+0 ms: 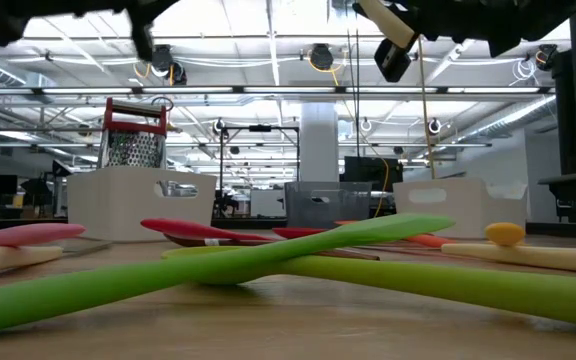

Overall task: Pick & Place Kitchen Items
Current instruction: Put the yellow table knife into the left white bin

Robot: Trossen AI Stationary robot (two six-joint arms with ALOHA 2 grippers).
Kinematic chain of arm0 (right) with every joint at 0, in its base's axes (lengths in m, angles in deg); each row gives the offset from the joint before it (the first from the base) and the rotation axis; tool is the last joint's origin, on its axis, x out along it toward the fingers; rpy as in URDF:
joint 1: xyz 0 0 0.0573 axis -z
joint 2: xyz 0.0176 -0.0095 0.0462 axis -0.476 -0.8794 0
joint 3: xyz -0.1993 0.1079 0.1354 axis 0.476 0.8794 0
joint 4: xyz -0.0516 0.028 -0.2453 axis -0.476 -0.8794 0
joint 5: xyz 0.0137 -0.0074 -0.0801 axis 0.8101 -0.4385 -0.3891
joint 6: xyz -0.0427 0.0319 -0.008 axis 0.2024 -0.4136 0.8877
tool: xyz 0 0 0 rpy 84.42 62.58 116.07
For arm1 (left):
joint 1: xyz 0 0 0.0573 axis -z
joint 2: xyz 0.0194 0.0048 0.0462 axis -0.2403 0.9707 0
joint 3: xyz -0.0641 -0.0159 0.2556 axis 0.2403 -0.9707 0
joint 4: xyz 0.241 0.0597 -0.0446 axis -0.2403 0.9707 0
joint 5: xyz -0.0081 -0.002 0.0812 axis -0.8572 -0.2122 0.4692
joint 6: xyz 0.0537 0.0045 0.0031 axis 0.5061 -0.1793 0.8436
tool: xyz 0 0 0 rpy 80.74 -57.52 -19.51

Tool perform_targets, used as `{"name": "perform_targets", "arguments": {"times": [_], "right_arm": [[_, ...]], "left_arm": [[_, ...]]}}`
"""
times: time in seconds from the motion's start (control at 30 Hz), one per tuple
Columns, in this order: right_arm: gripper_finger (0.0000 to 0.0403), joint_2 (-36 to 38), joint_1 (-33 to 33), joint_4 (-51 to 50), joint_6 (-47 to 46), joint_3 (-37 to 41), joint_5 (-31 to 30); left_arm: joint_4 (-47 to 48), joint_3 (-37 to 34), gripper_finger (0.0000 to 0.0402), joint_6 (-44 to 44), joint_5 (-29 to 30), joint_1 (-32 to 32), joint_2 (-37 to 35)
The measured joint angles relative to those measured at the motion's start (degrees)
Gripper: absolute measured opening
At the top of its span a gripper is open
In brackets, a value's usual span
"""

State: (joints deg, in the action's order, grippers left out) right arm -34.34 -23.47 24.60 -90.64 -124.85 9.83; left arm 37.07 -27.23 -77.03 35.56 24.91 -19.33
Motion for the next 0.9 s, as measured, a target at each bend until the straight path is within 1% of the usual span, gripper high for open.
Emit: {"name": "perform_targets", "arguments": {"times": [0.1,0.17,0.27,0.37,0.47,0.53,0.63,0.8,0.9], "right_arm": [[0.0049,0.0,0.0,0.1,0.0,0.0,-0.2],[0.0049,0.0,0.0,0.1,0.0,0.0,-1.6],[0.0049,0.0,0.0,0.1,0.8,0.0,-4.7],[0.0049,0.0,0.0,0.2,2.0,0.0,-9.3],[0.0049,0.0,0.0,1.4,3.0,0.0,-13.3],[0.0049,0.0,0.0,2.8,3.2,0.0,-14.6],[0.0049,0.0,0.0,5.1,3.2,0.0,-14.8],[0.0049,0.0,0.0,8.1,2.6,0.0,-14.7],[0.0049,0.0,-0.1,9.3,1.4,0.0,-14.6]], "left_arm": [[4.3,6.7,0.0102,2.6,0.0,0.0,5.2],[7.9,10.7,0.0102,2.8,0.0,-0.1,8.3],[12.7,16.1,0.0102,2.6,0.2,-0.1,12.6],[14.8,20.1,0.0102,2.4,1.6,-0.5,16.2],[15.4,22.9,0.0102,2.6,2.8,-1.1,19.6],[15.4,24.3,0.0102,2.5,2.8,-1.6,21.6],[15.4,26.1,0.0102,2.3,2.7,-2.1,24.5],[15.3,27.3,0.0102,-2.7,2.3,-2.0,27.6],[15.5,27.4,0.0102,-5.6,1.3,-2.0,28.0]]}}
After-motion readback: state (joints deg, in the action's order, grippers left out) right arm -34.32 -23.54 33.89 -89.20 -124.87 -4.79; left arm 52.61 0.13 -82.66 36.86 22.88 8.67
